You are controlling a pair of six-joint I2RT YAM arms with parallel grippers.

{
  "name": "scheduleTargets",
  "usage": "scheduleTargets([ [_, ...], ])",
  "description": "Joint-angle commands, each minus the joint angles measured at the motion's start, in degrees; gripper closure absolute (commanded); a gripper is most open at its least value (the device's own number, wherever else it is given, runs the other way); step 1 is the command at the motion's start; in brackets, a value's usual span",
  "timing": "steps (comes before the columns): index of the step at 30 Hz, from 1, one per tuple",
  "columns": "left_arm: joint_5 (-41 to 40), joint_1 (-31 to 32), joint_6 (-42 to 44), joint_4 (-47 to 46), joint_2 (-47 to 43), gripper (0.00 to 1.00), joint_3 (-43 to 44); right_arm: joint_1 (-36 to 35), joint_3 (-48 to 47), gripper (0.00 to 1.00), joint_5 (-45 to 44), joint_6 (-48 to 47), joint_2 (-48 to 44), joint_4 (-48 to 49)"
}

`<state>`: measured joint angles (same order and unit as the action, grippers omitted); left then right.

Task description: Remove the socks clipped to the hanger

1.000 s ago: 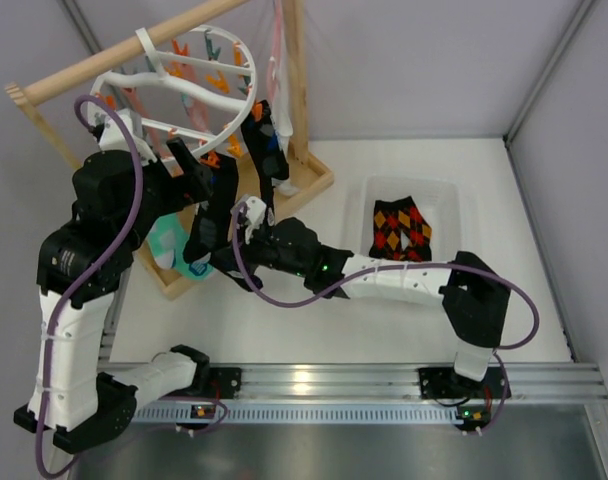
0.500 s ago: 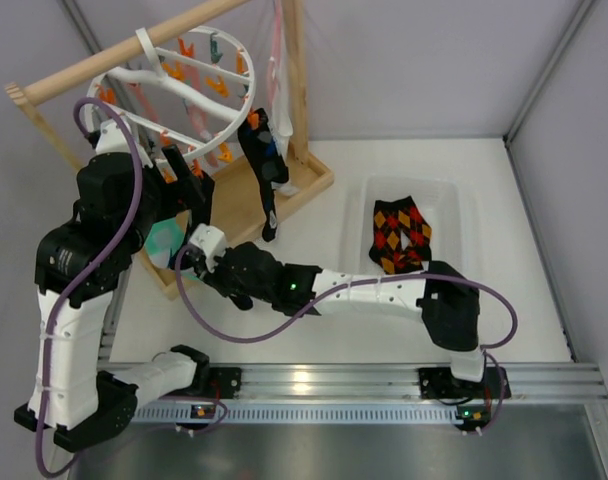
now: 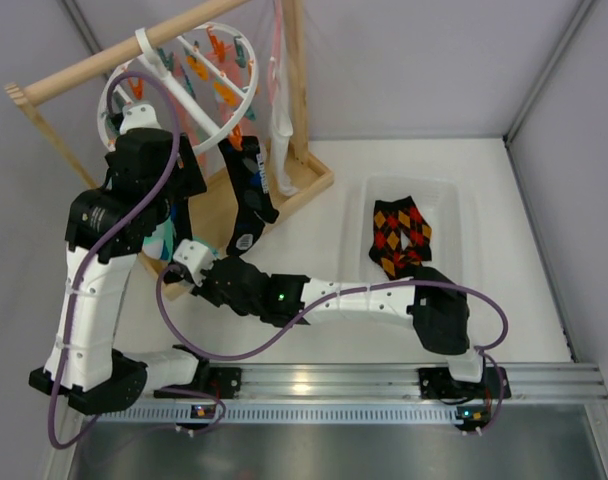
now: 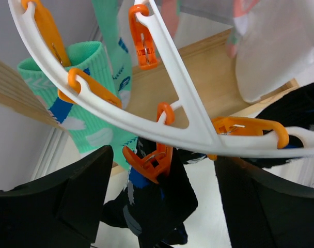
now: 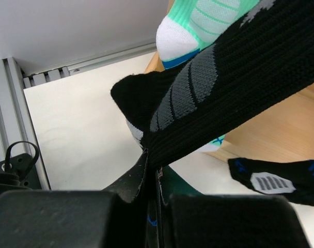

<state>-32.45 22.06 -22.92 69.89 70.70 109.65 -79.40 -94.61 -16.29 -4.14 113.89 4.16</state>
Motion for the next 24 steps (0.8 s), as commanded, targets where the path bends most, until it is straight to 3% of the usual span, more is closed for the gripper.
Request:
scheduleTargets([
  [1,-5.1,0.0,1.5,0.4,0.7,0.21,1.5,-1.3,-1.8,1.00,-0.8,-1.0,-0.3,-0.2],
  [13,-9.4,0.0,2.5,0.3,2.3,0.48,2.6,-1.4,-0.4,1.00,1.3,-0.1,-1.2,0.7],
  [17,-9.9,0.0,2.6,0.2,2.6,0.65,2.7,-1.5,0.3,1.00,1.4,0.0,-1.7,1.0],
  [18,-9.9,0.0,2.6,0.2,2.7,0.77,2.6,-1.5,0.8,1.00,1.4,0.0,-1.8,1.4],
  [21,-9.7,0.0,2.4,0.1,3.0,0.84,2.5,-1.6,3.4,1.00,1.4,0.5,-3.1,2.4],
  [22,-9.7,0.0,2.0,0.1,3.0,0.91,2.5,-1.6,4.5,1.00,1.4,0.8,-4.4,3.6],
  [24,-9.0,0.1,1.6,0.1,3.0,0.92,2.7,-1.6,7.4,1.00,0.6,1.4,-6.5,5.0],
])
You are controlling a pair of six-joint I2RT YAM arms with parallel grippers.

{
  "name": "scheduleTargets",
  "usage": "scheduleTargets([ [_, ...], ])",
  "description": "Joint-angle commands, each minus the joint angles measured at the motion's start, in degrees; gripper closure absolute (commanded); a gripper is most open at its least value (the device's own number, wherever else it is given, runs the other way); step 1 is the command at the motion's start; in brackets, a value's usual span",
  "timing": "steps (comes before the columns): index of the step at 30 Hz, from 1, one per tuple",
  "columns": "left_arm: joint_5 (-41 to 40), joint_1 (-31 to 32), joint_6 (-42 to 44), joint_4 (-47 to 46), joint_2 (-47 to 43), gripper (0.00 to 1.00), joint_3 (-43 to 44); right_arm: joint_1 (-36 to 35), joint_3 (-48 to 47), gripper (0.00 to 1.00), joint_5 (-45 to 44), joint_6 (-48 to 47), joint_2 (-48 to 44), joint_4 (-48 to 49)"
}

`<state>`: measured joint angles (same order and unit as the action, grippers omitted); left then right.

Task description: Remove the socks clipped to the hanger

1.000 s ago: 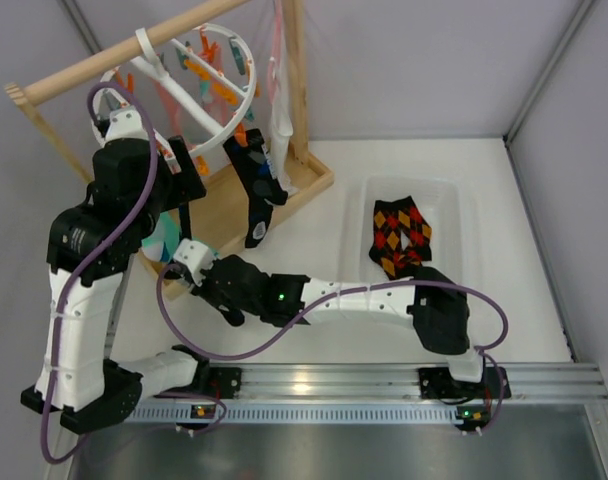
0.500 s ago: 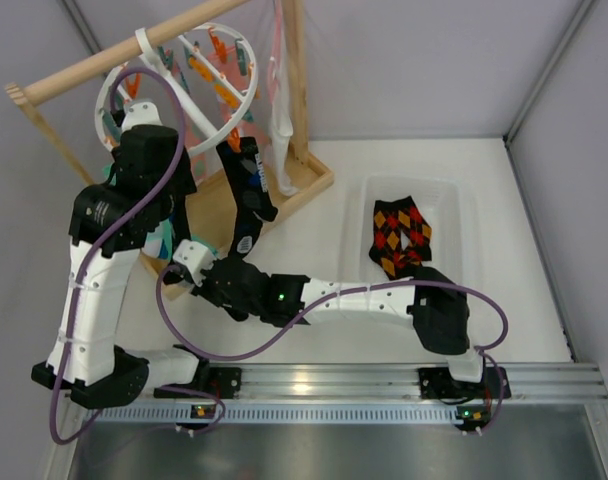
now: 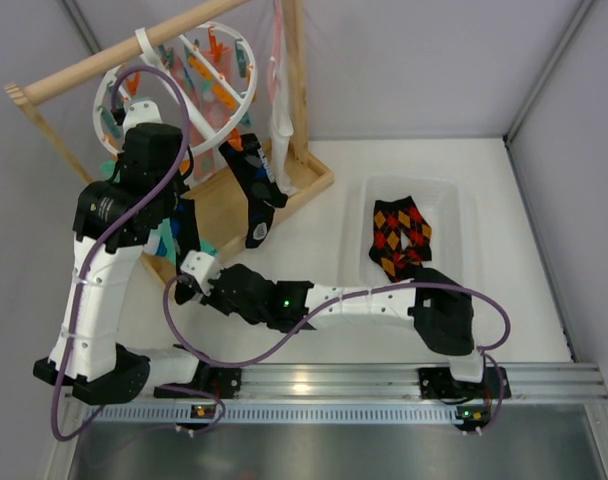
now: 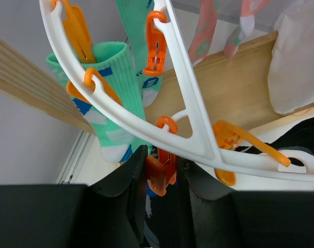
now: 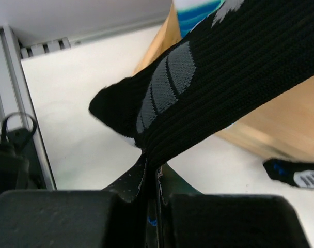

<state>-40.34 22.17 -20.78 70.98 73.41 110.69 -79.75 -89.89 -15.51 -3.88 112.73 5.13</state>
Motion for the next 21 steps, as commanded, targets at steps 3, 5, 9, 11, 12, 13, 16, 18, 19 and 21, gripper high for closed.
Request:
scheduleTargets([
  [3,0.4,-0.1,-1.1,-1.1,-0.5,0.83,1.8,-1.2,10.8,1.00,-1.8,2.1,-11.6,5.9],
  [5,1.9,-0.1,-1.8,-1.1,-1.2,0.66,2.1,-1.3,13.8,1.00,-3.2,3.1,-18.6,5.4],
  [9,6.5,-0.1,-3.0,-1.0,-2.8,0.41,2.2,-0.2,18.2,1.00,-8.1,5.4,-30.3,-0.5],
  [11,10.0,0.0,-3.4,-1.0,-3.6,0.31,1.7,2.1,18.8,1.00,-8.9,7.6,-35.8,-6.8],
  [12,10.9,0.0,-3.7,-1.0,-4.7,0.15,1.5,3.2,19.1,1.00,-10.4,8.4,-37.6,-9.1],
  [13,12.6,-0.1,-4.0,-1.0,-5.3,0.06,1.2,4.3,19.3,1.00,-10.8,9.1,-39.2,-11.1],
  [16,16.1,-0.1,-4.9,-1.5,-8.3,0.02,0.4,10.6,19.7,1.00,-10.9,10.6,-45.3,-18.0],
  [18,19.8,-0.1,-4.7,-2.2,-9.7,0.02,0.1,16.9,19.5,1.00,-10.2,10.2,-48.9,-22.4],
  [19,20.8,0.0,-4.9,-2.3,-11.5,0.02,0.1,19.0,19.5,1.00,-9.6,9.7,-49.7,-23.7],
  [21,22.7,0.0,-5.3,-2.3,-13.0,0.02,0.0,26.6,19.6,1.00,-6.9,8.5,-51.2,-25.6],
])
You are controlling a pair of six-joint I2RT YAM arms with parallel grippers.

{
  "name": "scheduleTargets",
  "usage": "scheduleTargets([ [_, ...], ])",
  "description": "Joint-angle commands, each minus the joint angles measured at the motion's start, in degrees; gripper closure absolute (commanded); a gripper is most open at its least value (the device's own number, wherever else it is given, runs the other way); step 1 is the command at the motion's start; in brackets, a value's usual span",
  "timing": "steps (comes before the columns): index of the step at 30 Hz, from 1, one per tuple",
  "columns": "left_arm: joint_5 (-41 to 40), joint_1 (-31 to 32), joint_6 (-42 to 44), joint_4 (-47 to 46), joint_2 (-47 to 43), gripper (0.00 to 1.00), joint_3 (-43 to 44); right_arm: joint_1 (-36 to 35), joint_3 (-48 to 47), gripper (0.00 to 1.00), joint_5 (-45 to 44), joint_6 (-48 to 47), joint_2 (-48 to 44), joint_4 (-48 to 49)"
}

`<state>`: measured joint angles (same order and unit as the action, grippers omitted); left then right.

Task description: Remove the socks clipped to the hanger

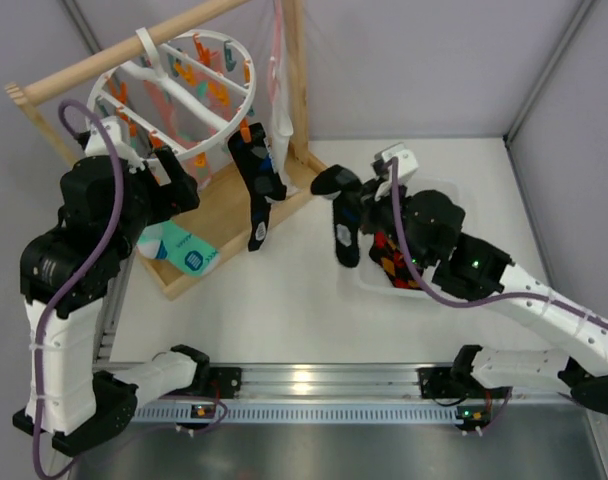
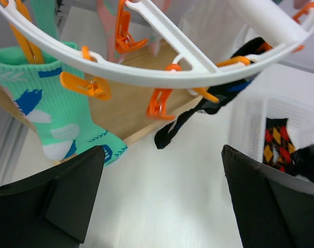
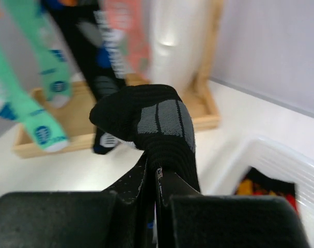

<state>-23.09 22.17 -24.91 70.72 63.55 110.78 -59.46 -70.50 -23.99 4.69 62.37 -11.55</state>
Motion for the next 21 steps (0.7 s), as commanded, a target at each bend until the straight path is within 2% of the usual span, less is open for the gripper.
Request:
scheduleTargets([
  [1,6.3,-0.1,-1.2,-2.1,-3.8,0.02,0.0,9.0,0.3,1.00,3.4,-0.2,-1.1,-10.1],
  [2,8.7,0.0,-1.1,-2.2,-4.9,0.02,0.0,14.7,1.3,1.00,6.4,-0.6,-1.3,-10.2],
  [5,13.1,-0.1,-0.4,-2.6,-6.6,0.02,-0.1,24.0,3.6,1.00,9.4,0.1,-0.9,-8.8],
  [7,17.3,-0.1,0.3,-4.0,-7.4,0.02,0.2,29.7,6.3,1.00,13.5,1.5,-0.3,-6.7],
  [9,20.2,-0.1,0.6,-4.7,-8.0,0.02,1.2,32.2,8.9,1.00,15.7,2.2,0.4,-5.9],
  [10,20.7,-0.2,0.6,-4.7,-7.9,0.02,2.1,33.2,9.3,0.89,16.2,2.3,0.8,-5.8],
  [11,21.2,-0.2,0.9,-4.7,-7.7,0.02,4.0,34.7,9.6,0.71,16.5,2.6,2.1,-5.9],
  [13,22.6,-0.1,1.3,-4.7,-7.3,0.01,6.4,35.6,10.1,0.16,16.3,2.8,3.6,-6.0],
  [14,22.8,-0.2,1.3,-4.7,-7.1,0.02,6.8,36.3,9.8,0.05,16.1,3.0,4.1,-6.4],
  [15,22.8,-0.2,1.4,-4.6,-6.9,0.01,7.3,36.4,8.8,0.01,15.6,3.0,4.5,-7.3],
  [17,25.5,-0.2,1.8,-4.6,-6.8,0.01,8.0,36.4,7.5,0.01,16.8,2.9,5.0,-7.6],
  [20,26.5,-0.1,1.8,-4.6,-6.9,0.01,8.0,36.4,5.2,0.01,28.2,2.3,6.4,-3.3],
  [21,26.5,-0.1,1.8,-4.7,-6.8,0.01,8.0,36.3,5.2,0.01,37.7,2.4,6.8,2.2],
])
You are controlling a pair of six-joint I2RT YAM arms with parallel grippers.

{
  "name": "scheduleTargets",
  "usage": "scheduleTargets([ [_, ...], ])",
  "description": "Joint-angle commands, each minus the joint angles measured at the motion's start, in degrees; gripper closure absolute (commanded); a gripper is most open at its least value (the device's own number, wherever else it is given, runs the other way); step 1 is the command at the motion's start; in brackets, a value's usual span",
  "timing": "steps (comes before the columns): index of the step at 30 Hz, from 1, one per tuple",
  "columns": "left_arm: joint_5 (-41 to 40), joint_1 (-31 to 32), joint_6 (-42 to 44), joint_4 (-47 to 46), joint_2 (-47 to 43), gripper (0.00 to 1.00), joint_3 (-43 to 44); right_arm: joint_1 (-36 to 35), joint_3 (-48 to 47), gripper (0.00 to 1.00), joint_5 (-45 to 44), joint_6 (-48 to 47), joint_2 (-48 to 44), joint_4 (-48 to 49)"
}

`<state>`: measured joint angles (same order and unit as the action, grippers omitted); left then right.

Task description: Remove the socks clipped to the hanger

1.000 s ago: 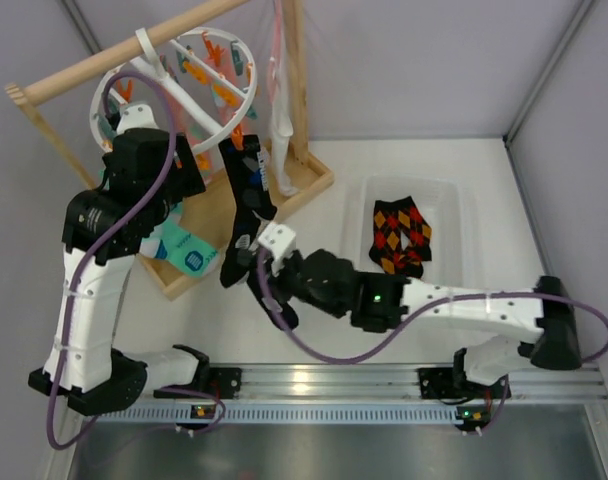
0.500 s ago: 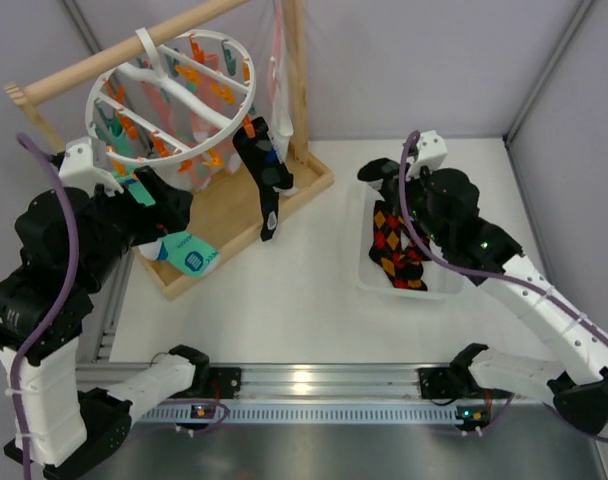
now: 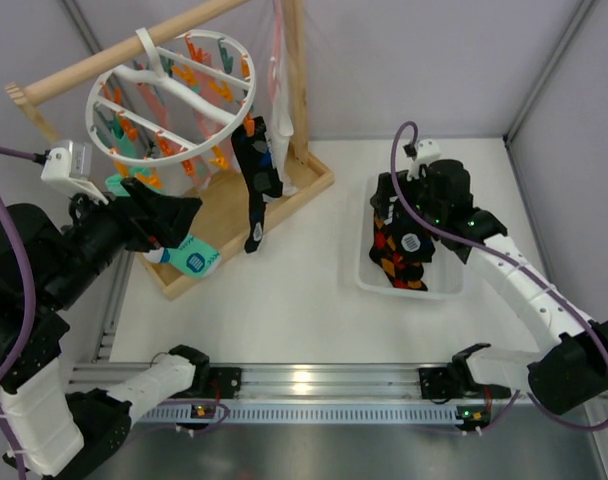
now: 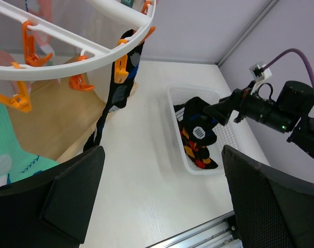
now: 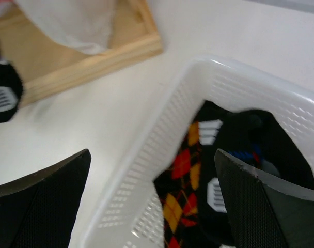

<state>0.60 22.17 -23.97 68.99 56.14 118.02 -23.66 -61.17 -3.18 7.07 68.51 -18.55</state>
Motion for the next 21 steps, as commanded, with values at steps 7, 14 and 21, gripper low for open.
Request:
scheduleTargets([
  [7,2.0,-0.1,0.7,-2.9,2.1,0.01,2.7,-5.9,-15.8,0.00,35.4,-1.1,17.1,20.5],
  [14,2.0,-0.1,0.8,-2.8,2.7,0.01,3.9,-9.7,-31.5,0.01,41.1,-1.2,34.4,25.1],
  [21,1.2,-0.1,-2.1,-3.0,4.2,0.01,5.4,-14.4,-39.3,0.15,45.8,-2.2,44.6,25.4],
])
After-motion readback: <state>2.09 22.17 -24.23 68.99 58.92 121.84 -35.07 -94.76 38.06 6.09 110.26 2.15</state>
